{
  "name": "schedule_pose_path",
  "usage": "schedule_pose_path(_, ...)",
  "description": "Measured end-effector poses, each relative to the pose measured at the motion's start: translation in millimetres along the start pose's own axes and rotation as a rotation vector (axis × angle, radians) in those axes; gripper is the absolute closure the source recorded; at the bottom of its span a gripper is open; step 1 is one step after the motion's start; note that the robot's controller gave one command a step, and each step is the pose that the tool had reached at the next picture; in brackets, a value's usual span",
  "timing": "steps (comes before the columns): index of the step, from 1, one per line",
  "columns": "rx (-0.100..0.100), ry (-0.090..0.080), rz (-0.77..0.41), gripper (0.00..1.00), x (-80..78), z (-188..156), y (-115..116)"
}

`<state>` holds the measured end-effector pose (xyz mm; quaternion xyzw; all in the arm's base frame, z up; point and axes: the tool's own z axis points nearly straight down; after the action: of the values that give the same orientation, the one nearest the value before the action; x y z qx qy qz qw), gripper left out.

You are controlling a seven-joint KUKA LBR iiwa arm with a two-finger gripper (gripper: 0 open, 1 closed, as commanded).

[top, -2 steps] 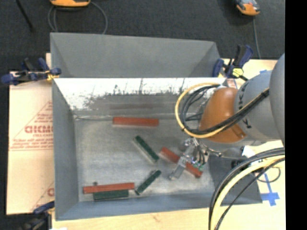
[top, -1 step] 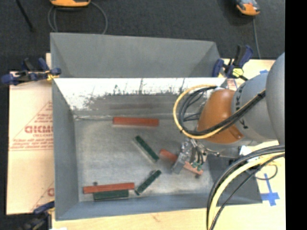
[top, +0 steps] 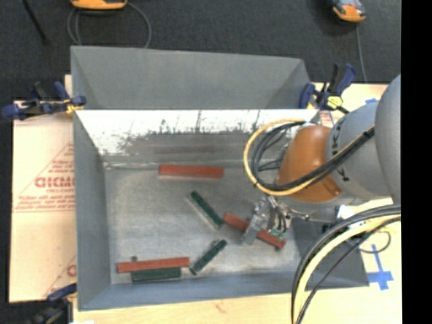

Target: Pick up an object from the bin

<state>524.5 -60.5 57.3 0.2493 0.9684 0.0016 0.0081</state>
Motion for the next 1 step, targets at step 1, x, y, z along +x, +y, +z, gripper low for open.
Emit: schedule_pose_path(1, 0.001, 0.004, -0.001, 1.00, 0.0, -6.0, 0.1)
